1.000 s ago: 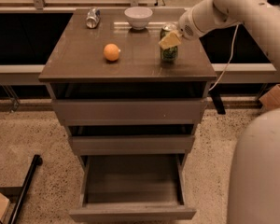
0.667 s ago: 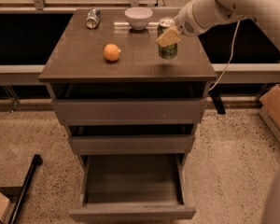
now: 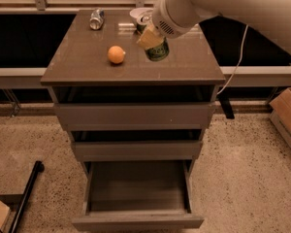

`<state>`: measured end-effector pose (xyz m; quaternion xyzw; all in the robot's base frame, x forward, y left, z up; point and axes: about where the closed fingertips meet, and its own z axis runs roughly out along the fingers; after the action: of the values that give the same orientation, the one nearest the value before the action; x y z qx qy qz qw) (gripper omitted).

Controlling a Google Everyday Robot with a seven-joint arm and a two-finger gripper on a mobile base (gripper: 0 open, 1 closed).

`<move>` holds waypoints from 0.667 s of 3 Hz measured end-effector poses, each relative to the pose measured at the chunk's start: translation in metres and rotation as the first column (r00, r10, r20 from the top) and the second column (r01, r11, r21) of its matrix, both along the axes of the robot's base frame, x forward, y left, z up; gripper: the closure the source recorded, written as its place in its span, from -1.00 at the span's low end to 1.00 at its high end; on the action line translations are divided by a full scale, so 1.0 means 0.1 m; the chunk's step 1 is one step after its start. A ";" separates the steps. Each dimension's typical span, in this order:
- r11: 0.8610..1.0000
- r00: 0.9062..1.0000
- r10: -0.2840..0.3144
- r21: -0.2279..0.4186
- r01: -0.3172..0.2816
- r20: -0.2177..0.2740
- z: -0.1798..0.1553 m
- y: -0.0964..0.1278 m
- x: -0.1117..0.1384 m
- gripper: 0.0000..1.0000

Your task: Place green can into bottom drawer

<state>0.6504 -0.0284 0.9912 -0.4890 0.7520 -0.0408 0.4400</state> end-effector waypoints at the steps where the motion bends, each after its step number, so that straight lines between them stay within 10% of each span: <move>1: 1.000 0.999 0.016 -0.012 -0.016 -0.028 -0.28 0.25 -0.36 1.00; 2: 0.998 0.995 0.051 0.042 -0.047 -0.091 -0.71 0.28 -0.47 1.00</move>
Offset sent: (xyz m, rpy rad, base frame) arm -0.0843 0.0641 -0.1373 0.1614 0.2421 0.2708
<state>0.6033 -0.0004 0.9199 -0.4998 0.7599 0.0073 0.4155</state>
